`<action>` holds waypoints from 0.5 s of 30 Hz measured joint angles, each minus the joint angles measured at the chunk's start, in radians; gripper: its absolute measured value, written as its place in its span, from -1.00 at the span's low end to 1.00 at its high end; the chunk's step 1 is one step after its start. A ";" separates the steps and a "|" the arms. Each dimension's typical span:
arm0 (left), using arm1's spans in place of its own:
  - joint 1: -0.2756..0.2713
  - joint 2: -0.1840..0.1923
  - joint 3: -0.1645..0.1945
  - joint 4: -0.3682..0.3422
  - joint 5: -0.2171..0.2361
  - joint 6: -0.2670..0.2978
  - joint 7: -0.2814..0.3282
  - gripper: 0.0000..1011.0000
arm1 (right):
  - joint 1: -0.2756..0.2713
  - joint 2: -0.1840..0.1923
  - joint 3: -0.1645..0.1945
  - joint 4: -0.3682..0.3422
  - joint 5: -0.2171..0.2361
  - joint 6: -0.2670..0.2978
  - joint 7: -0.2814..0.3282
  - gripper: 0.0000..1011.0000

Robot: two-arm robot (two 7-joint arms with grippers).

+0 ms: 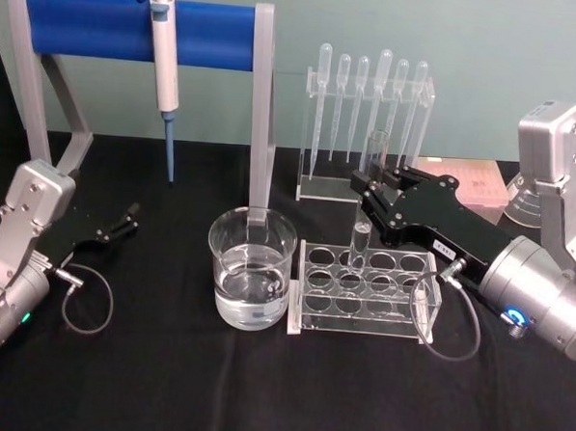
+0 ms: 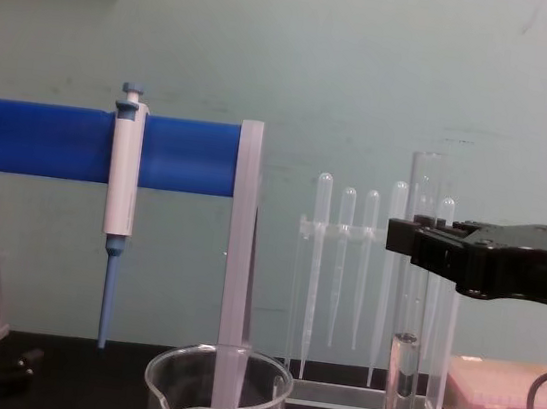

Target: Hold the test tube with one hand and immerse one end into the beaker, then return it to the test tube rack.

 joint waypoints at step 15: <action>0.000 0.000 0.000 0.000 0.000 0.000 0.000 0.98 | 0.000 0.000 0.000 0.000 0.000 0.000 0.000 -0.56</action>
